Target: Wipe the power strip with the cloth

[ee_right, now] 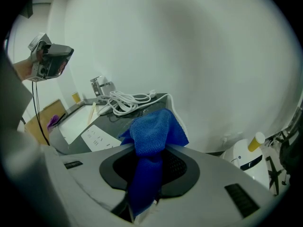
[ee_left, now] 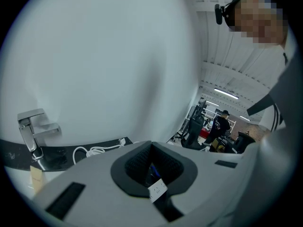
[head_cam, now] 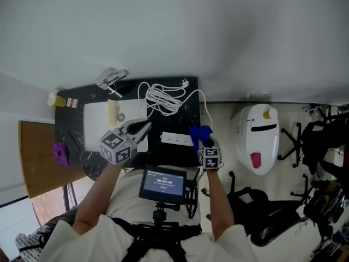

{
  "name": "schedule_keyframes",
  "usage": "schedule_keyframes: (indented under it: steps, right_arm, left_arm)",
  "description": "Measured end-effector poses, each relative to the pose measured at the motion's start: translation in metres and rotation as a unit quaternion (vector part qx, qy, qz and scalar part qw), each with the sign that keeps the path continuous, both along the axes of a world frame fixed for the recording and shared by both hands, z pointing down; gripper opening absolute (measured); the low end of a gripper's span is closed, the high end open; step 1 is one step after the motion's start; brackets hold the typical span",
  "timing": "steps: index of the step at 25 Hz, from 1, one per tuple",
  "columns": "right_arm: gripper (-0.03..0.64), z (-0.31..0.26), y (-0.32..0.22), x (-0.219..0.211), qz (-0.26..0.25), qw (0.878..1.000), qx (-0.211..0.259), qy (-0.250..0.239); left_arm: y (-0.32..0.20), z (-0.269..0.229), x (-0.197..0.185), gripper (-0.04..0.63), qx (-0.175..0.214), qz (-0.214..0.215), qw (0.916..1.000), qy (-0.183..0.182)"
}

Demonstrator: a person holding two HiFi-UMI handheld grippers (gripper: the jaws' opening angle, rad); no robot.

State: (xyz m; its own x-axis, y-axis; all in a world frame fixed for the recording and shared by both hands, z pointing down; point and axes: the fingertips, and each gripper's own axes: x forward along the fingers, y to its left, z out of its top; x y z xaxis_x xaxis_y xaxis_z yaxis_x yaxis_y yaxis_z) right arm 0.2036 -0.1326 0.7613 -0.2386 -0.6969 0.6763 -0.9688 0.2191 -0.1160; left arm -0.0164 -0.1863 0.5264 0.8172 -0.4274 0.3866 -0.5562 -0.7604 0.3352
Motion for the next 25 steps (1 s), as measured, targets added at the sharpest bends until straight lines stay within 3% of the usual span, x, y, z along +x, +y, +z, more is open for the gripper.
schedule_keyframes:
  steps: [15,25]
  right_arm:
    - [0.1,0.01,0.024,0.072,0.058,0.997,-0.027,0.042]
    - [0.1,-0.076,0.026,0.082,0.123,0.991,0.047,0.025]
  left_arm:
    - [0.003,-0.005,0.02,0.006,0.004,-0.002,0.9999,0.013]
    - [0.009,-0.017,-0.03,0.006,0.016,-0.007,0.9998,0.009]
